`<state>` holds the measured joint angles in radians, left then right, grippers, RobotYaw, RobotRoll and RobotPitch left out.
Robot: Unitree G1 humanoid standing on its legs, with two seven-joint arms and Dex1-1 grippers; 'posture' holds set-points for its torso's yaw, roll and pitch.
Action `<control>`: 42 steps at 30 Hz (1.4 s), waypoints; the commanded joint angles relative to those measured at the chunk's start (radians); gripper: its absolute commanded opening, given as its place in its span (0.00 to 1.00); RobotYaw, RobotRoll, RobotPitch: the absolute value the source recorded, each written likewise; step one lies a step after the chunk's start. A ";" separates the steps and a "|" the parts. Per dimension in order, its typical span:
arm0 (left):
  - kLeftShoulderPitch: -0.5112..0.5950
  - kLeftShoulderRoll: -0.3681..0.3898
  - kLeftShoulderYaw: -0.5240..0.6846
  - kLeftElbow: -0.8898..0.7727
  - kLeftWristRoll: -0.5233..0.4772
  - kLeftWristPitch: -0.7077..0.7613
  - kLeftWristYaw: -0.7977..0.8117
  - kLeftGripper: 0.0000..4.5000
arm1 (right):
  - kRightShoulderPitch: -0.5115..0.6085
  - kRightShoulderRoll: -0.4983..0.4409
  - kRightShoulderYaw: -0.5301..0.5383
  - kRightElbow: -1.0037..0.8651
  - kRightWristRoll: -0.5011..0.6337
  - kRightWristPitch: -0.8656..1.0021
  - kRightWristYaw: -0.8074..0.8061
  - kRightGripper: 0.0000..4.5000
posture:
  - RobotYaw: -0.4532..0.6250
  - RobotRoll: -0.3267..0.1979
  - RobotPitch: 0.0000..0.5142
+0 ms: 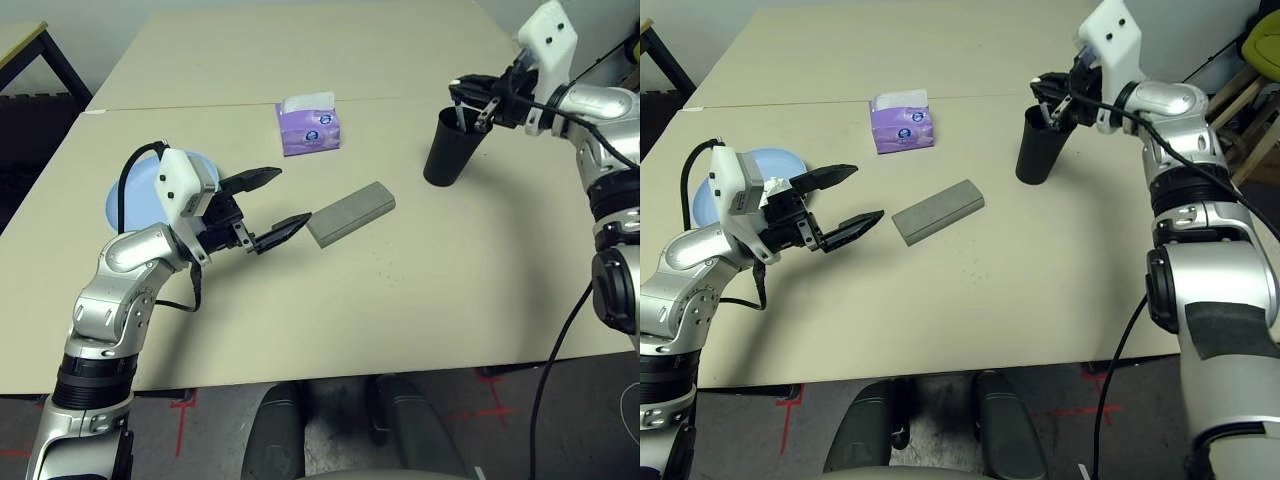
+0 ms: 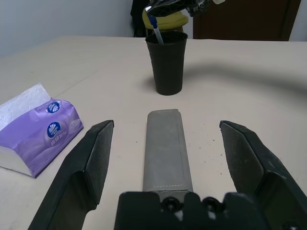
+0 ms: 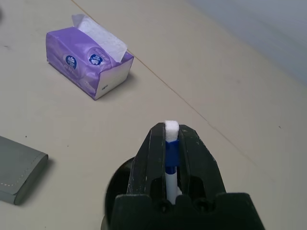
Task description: Organize and tidy the items on the table.
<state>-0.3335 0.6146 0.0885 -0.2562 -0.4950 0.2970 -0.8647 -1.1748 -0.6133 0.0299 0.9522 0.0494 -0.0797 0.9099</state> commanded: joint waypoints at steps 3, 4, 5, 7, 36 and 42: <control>-0.008 -0.003 -0.016 0.015 0.015 -0.007 -0.011 1.00 | 0.008 0.003 -0.010 -0.005 -0.010 0.000 -0.008 0.53 | 0.47 0.62 0.21; -0.007 -0.004 -0.016 0.015 0.016 -0.007 -0.011 1.00 | 0.009 0.003 -0.008 -0.007 -0.011 -0.002 -0.006 0.61 | 0.47 0.62 0.21; -0.007 -0.004 -0.016 0.015 0.017 -0.008 -0.011 1.00 | 0.009 0.004 -0.009 -0.007 -0.011 -0.001 -0.004 0.70 | 0.47 0.62 0.21; -0.008 -0.006 -0.017 0.016 0.019 -0.009 -0.011 1.00 | 0.008 0.004 -0.009 -0.008 -0.011 -0.001 -0.004 0.87 | 0.47 0.62 0.21; -0.185 -0.170 0.064 0.274 0.203 -0.181 0.347 1.00 | 0.211 -0.008 -0.174 -0.395 0.119 0.222 -0.143 0.99 | 0.44 0.62 0.07; -0.225 -0.255 0.121 0.294 0.277 -0.193 0.590 1.00 | 0.329 0.060 -0.225 -0.470 0.130 0.217 -0.312 0.99 | 0.43 0.62 0.08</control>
<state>-0.5455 0.3705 0.1933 0.0189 -0.2485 0.1140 -0.3369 -0.8700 -0.5663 -0.1742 0.5048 0.1760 0.1422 0.6422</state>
